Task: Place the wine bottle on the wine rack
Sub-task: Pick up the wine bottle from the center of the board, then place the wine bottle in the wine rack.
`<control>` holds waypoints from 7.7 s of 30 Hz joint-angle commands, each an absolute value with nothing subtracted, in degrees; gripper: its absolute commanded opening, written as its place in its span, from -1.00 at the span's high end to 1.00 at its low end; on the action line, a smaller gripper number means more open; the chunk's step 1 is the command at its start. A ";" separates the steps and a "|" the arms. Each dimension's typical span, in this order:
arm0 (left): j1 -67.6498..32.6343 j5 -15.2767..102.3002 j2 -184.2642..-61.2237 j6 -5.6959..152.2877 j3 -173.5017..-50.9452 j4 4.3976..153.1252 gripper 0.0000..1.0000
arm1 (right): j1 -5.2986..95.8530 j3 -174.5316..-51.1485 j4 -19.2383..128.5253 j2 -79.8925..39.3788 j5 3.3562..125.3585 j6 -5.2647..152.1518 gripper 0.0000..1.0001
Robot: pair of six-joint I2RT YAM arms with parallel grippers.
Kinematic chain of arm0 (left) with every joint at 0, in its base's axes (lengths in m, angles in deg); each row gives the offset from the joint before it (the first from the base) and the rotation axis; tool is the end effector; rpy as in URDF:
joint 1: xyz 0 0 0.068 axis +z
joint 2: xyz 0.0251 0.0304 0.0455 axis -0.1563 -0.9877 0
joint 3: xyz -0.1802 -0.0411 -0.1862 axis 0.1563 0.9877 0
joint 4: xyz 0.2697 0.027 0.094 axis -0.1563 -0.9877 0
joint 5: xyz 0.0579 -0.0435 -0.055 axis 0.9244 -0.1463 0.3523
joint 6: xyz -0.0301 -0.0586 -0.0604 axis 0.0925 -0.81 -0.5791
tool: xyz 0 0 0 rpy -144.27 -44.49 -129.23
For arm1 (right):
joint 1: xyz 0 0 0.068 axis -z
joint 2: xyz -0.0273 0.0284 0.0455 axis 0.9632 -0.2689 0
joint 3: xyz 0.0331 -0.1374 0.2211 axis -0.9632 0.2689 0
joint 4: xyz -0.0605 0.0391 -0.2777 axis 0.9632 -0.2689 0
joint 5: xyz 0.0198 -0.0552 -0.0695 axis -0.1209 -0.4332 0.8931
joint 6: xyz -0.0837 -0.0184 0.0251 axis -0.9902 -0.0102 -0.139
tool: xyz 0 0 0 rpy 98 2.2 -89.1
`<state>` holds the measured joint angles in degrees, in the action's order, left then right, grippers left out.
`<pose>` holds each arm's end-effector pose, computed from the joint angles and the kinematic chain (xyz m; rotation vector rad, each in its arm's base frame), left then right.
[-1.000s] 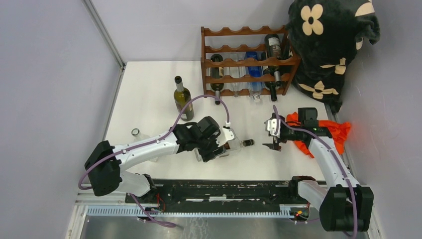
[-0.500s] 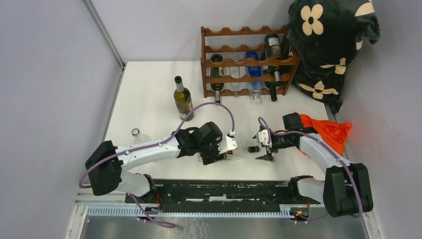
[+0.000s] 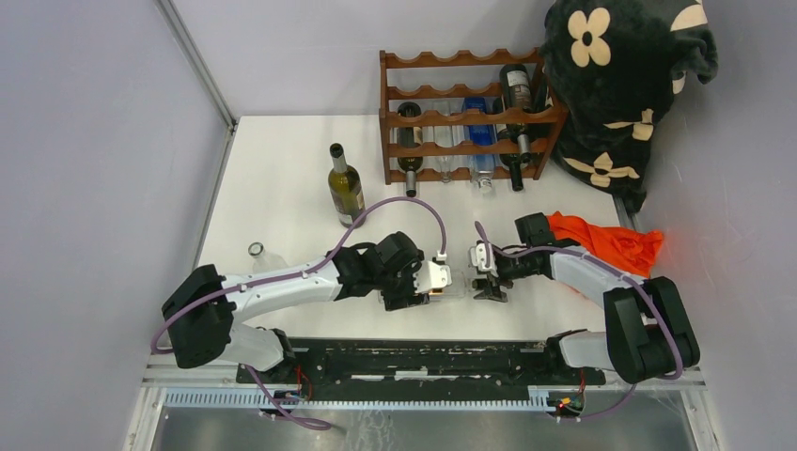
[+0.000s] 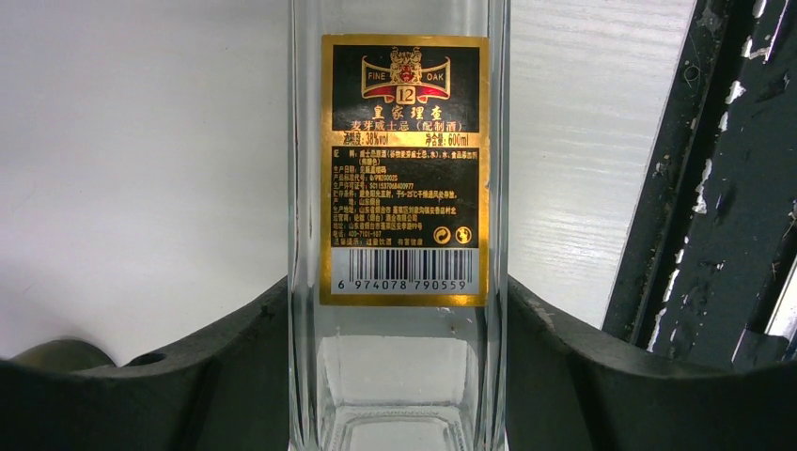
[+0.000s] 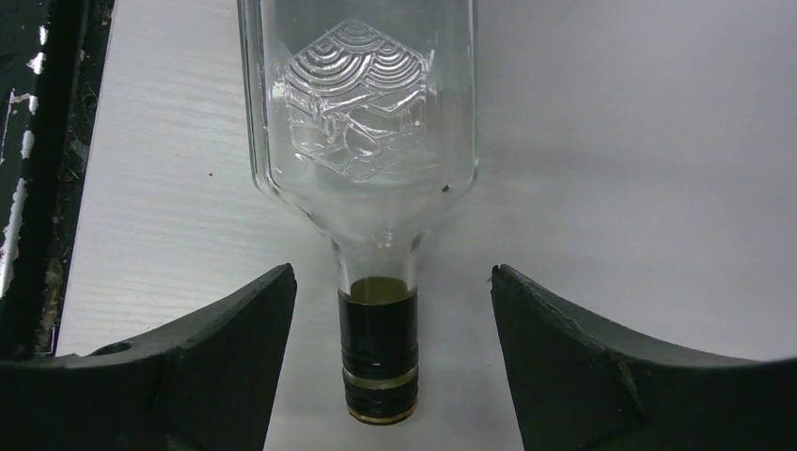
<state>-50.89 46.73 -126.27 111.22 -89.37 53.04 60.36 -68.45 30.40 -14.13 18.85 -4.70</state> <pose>0.1592 -0.2883 0.1569 1.7560 1.8213 -0.3493 0.2144 0.1192 0.1001 -1.6962 1.5221 0.7898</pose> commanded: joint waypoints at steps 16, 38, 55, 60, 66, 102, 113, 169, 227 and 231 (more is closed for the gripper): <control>-51.17 45.82 -125.82 114.07 -88.66 64.73 0.96 | 53.60 -67.02 36.35 -19.68 25.00 -1.26 -0.31; -51.21 53.17 -124.10 109.79 -86.54 66.89 -0.37 | 51.60 -73.61 28.90 -21.70 25.57 -1.06 1.00; -51.21 54.48 -108.97 102.75 -89.54 64.59 -1.00 | 59.53 -77.36 21.93 -13.97 15.54 -2.19 1.00; -51.17 53.38 -104.43 99.11 -95.45 60.53 -1.00 | 63.82 -77.57 21.47 -10.48 11.38 -0.54 1.00; -51.12 52.80 -102.49 98.45 -100.10 54.96 -1.00 | 66.49 -77.62 22.23 -9.14 8.99 1.73 1.00; -51.05 50.13 -101.05 90.05 -87.97 59.39 -1.00 | 73.89 -70.34 47.33 -0.26 1.01 29.62 1.00; -51.04 56.82 -91.24 91.36 -82.52 56.35 -1.00 | 76.50 -71.31 47.31 3.75 0.23 32.78 1.00; -51.04 57.40 -84.65 91.53 -80.93 57.31 -1.00 | 84.94 -70.62 96.00 -4.16 24.49 73.26 1.00; -50.29 60.65 -88.26 93.07 -80.60 56.96 -1.00 | 64.83 -83.01 113.33 -28.01 70.30 84.16 1.00; -50.33 60.59 -88.83 93.64 -80.58 56.93 -1.00 | 63.70 -83.49 115.90 -29.12 71.64 85.43 1.00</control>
<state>-50.56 59.78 -88.51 92.21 -80.89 54.68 64.43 -78.42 101.39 -29.87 67.18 82.81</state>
